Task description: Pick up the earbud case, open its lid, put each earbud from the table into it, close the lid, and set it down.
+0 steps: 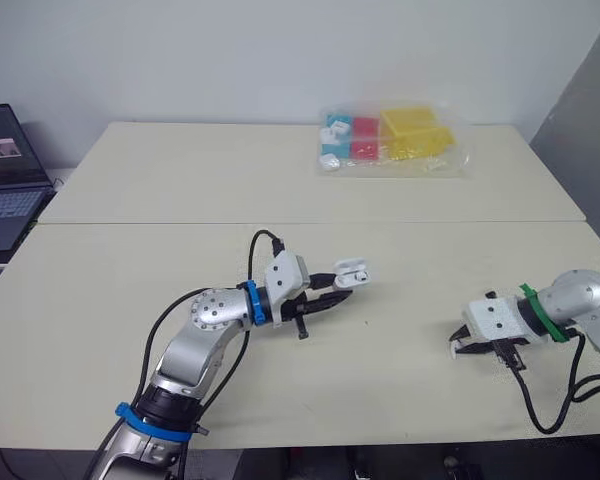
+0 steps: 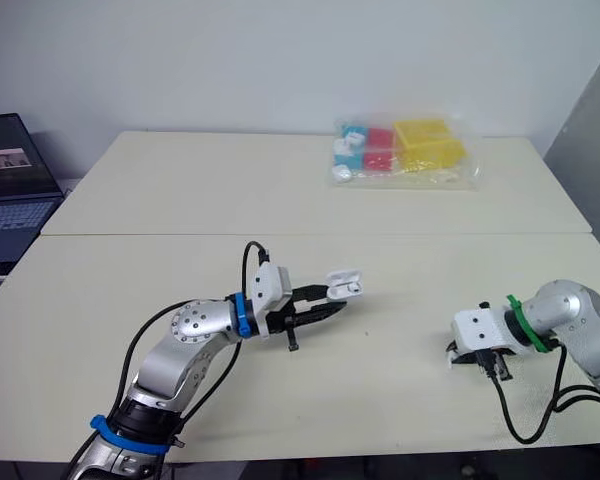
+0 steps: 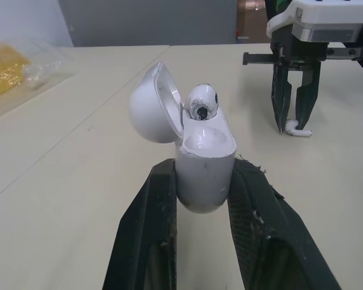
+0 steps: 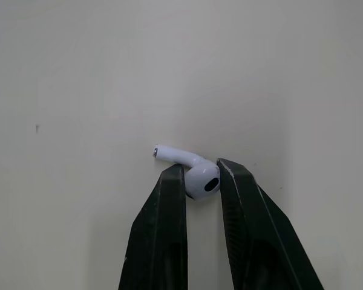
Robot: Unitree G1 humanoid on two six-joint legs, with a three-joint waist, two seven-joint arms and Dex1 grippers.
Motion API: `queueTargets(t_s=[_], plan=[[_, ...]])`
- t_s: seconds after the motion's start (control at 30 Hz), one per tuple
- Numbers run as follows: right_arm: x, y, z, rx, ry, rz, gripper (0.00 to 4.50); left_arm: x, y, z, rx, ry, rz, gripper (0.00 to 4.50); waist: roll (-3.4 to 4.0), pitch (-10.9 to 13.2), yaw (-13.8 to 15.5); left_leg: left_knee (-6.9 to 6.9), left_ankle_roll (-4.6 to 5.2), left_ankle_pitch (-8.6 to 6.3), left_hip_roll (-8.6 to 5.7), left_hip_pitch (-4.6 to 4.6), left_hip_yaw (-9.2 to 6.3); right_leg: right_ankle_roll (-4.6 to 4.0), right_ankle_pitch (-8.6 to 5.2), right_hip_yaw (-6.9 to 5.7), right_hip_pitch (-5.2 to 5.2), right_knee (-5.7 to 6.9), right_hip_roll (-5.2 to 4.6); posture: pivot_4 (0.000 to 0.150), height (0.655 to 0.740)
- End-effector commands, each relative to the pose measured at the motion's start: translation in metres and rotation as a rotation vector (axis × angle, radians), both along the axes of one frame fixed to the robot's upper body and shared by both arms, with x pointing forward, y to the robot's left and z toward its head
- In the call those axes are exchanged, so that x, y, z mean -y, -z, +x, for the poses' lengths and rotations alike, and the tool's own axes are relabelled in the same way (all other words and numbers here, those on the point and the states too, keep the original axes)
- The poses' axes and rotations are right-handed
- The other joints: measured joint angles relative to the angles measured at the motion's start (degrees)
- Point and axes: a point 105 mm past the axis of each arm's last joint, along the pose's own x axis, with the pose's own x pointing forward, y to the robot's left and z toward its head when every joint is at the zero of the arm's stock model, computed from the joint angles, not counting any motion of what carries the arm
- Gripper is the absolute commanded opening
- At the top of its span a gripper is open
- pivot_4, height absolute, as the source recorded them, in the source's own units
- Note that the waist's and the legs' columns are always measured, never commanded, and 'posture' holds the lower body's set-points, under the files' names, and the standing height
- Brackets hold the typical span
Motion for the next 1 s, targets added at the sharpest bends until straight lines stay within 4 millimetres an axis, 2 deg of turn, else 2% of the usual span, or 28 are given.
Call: queueTargets(t_s=[0.03, 0.23, 0.5, 0.6, 0.8, 0.93, 1.0], plan=[[0.002, 0.0, 0.007, 0.007, -0.052, -0.043, 0.4, -0.003, -0.011, -0.006, 0.041, -0.007, -0.023, 0.8, 0.0, 0.0, -0.1, 0.0, 0.0, 0.0, 0.0, 0.01, 0.01, 0.0, 0.0, 0.01, 0.0, 0.01, 0.0, 0.15, 0.74], [0.004, -0.004, 0.018, 0.048, -0.144, -0.104, 0.4, -0.005, -0.006, -0.012, 0.027, -0.019, -0.023, 0.8, 0.0, 0.0, 0.1, 0.03, 0.0, 0.0, 0.0, 0.3, 0.0, -0.04, 0.02, 0.02, 0.31, 0.0, -0.06, 0.15, 0.74], [0.017, -0.01, 0.022, 0.123, -0.267, -0.201, 3.11, -0.003, -0.005, -0.011, 0.02, -0.016, -0.025, 0.8, 0.01, 0.0, 0.2, 0.0, 0.0, 0.0, -0.01, 0.5, 0.0, -0.05, 0.01, 0.01, 0.52, -0.03, -0.18, 0.15, 0.74], [0.021, -0.015, 0.023, 0.128, -0.275, -0.212, 3.15, -0.002, -0.005, -0.01, 0.02, -0.013, -0.026, 0.8, 0.01, 0.0, 0.3, 0.0, 0.0, 0.0, -0.01, 0.5, -0.01, -0.05, 0.01, 0.01, 0.53, -0.03, -0.27, 0.15, 0.74], [0.033, -0.041, 0.022, 0.163, -0.208, -0.218, 3.15, -0.001, -0.008, -0.008, 0.022, -0.01, -0.029, 0.8, 0.05, 0.0, 0.3, 0.0, 0.0, 0.0, -0.01, 0.5, 0.03, -0.04, 0.01, 0.03, 0.54, -0.01, -0.45, 0.15, 0.74], [0.032, -0.072, 0.011, 0.179, 0.118, -0.027, 3.15, 0.0, -0.007, -0.009, 0.015, 0.0, -0.031, 0.8, 0.09, 0.0, 0.5, -0.04, 0.0, 0.0, 0.0, 0.44, -0.08, -0.09, 0.01, -0.04, 0.53, -0.02, -0.57, 0.15, 0.74], [0.029, -0.078, 0.006, 0.151, 0.276, 0.062, 3.15, 0.0, -0.006, -0.009, 0.014, 0.006, -0.033, 0.8, 0.09, 0.0, 0.7, -0.05, -0.01, 0.0, 0.03, 0.42, -0.14, -0.15, 0.03, -0.08, 0.56, -0.03, -0.62, 0.15, 0.74]])
